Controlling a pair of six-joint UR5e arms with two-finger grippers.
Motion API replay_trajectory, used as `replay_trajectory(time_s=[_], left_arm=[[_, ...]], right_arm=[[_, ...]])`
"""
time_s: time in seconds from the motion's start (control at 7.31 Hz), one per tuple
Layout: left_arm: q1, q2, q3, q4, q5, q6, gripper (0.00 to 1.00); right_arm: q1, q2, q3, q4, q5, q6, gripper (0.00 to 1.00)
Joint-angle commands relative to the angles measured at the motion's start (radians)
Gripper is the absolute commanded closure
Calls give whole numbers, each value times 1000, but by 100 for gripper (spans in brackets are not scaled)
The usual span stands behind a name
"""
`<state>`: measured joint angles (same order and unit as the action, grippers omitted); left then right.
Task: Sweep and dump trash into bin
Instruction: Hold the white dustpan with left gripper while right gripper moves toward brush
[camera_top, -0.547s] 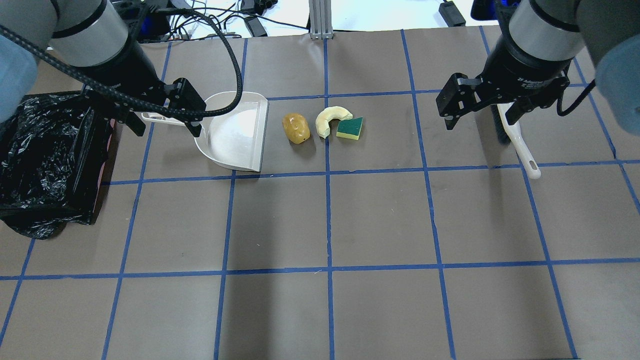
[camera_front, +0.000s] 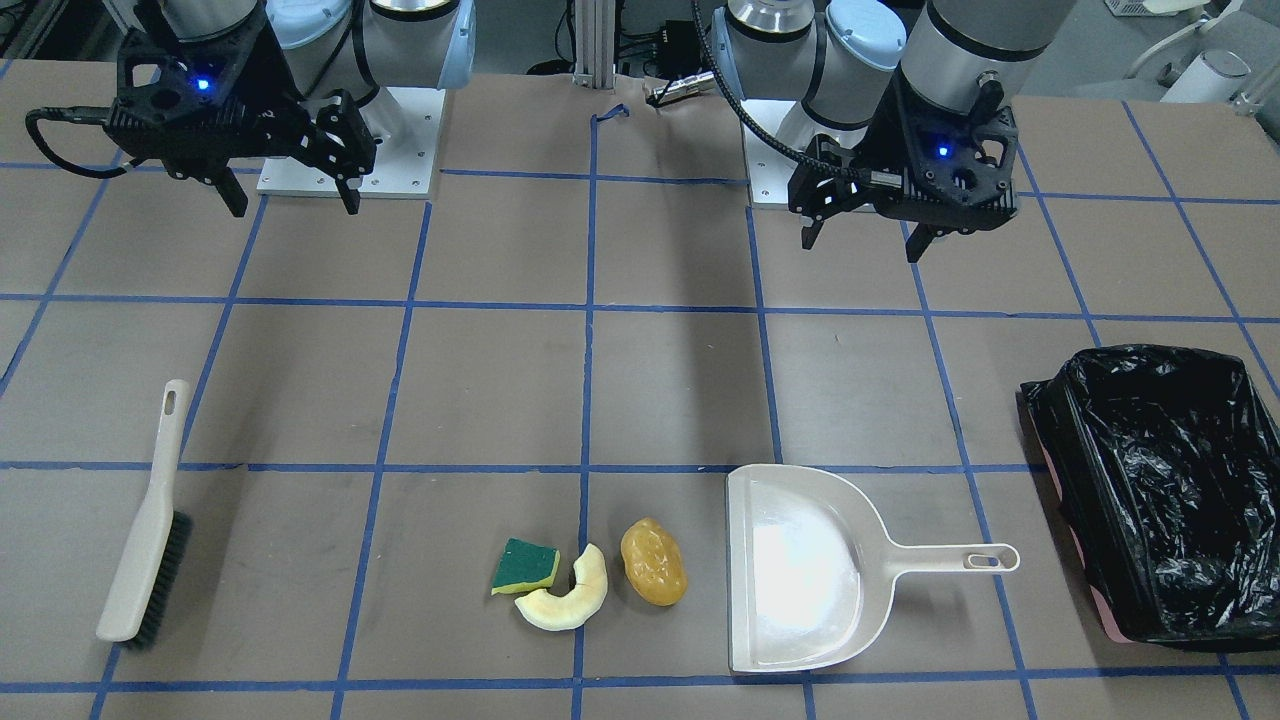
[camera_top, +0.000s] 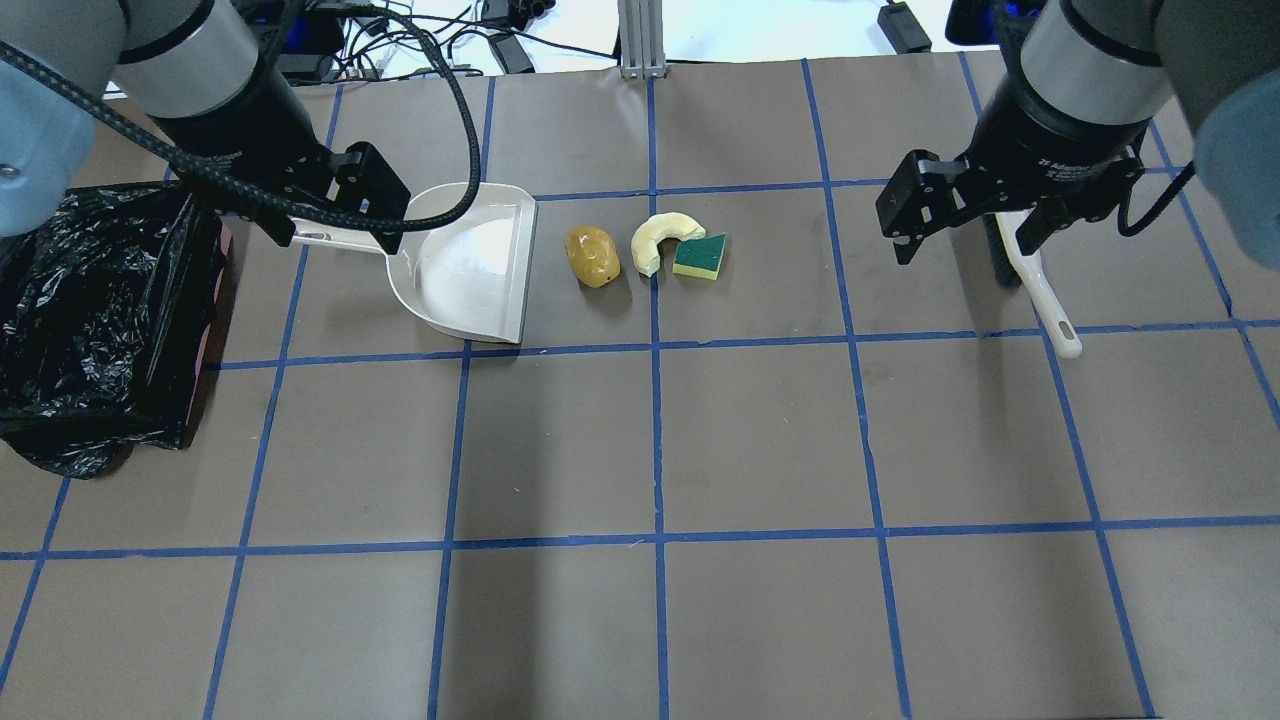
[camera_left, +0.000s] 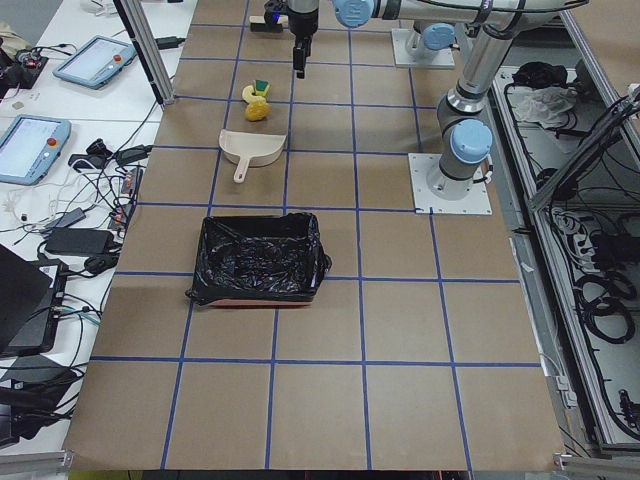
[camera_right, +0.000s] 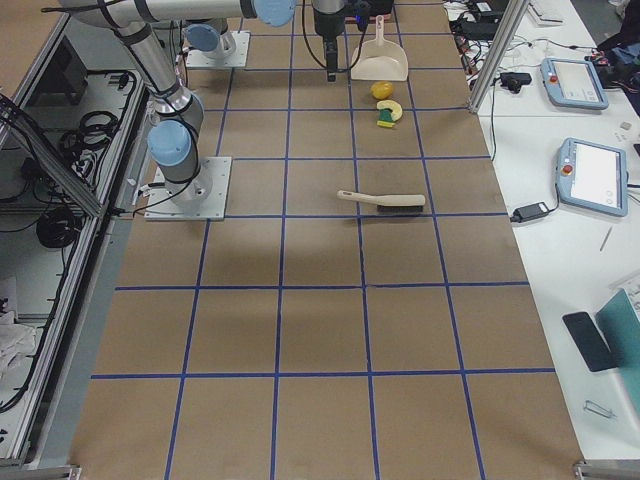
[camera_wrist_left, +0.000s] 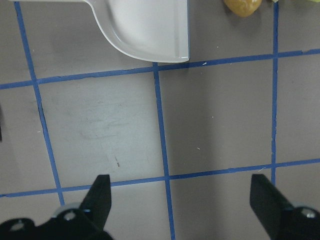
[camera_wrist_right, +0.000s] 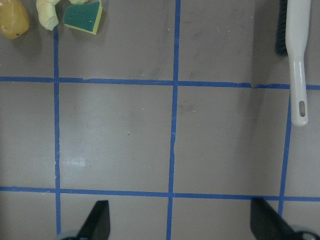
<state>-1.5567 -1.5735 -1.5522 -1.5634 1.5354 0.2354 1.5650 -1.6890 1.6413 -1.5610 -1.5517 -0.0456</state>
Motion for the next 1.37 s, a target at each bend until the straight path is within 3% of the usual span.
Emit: replay_trajectory(time_s=[0.0,0.14,0.41,0.68,0.96,1.23], left_arm=[[13,-74,3,118,8,306,0],[53,-98,9,137,2,362,0],[146,-146,11,154,5,760,0],[229,-209,12,230,-11,1063,0],[231,-297,21,256,-38,1302,0],[233,-386,55,269,-90,1544,0]], right_arm=[[0,-3,0,15,-1,1,0],[-3,-6,-1,9,-4,-8,0],[-29,8,2,-2,-5,-20,0],[-141,32,3,1,-5,-133,0],[-254,60,21,-10,-5,-201,0],[-321,136,31,-98,-33,-290,0]])
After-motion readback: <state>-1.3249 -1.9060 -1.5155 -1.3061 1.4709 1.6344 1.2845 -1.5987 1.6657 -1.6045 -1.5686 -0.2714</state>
